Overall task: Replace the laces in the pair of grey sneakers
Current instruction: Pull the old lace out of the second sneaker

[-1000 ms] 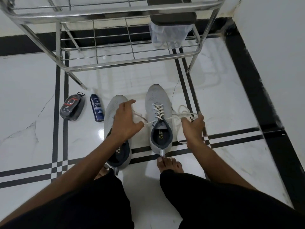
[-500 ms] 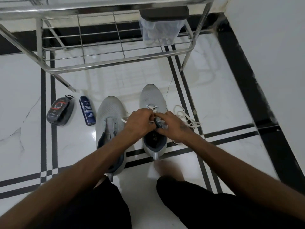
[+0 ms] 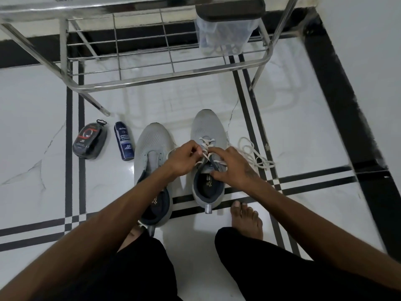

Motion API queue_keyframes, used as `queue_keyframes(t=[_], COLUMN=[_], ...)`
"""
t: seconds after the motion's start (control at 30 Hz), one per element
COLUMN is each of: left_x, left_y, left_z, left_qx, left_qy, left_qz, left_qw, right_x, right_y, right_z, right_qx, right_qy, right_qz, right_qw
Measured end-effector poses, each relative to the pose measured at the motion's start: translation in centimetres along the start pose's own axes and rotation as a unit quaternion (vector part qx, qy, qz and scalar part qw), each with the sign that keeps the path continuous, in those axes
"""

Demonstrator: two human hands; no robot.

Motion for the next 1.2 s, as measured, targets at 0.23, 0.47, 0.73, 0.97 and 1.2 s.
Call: queue_keyframes(t=[0.23,0.47,0.73,0.97,1.2], left_x=[0.1,0.0,3.2,-0.8,1.0], left_y=[0.0,-0.3,0.8,0.9,1.3], left_z=[1.7,0.8,-1.0,4.2,-1.0], left_qx=[-0.151,-0.073,-0.018,-0.202,0.100], left_qy=[-0.180,-0.119,-0.118,-0.415,0.141], left_qz=[-0.002,-0.013,0.143,-0.044,0.106], left_qw=[0.972,0.990,0.982,0.886,0.979], right_x=[-0.7,-0.7,-1.1,-0.8,-0.3], right_y=[0.0,0.0,0.0,0.2,0.6], right_z=[0.0,0.1,0.1,-0.2,0.9], right_qx=[0.005,-0.010,-0.017,-0.001,0.005], right_qy=[0.003,0.001,0.024,0.050,0.048], right_qz=[-0.002,-0.017,-0.027,-0.005,0.008], right_qw=[1.000,1.000,0.999,0.999,0.999])
Point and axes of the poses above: each hand's wrist, its own y-axis away from the middle knuckle, its own x-axis out of the back of the hand, z = x × y, the point moved 5 cm from there along -y, towards the middle knuckle, and after that the axes turned 13 degrees about -x, right-handed, at the moved point
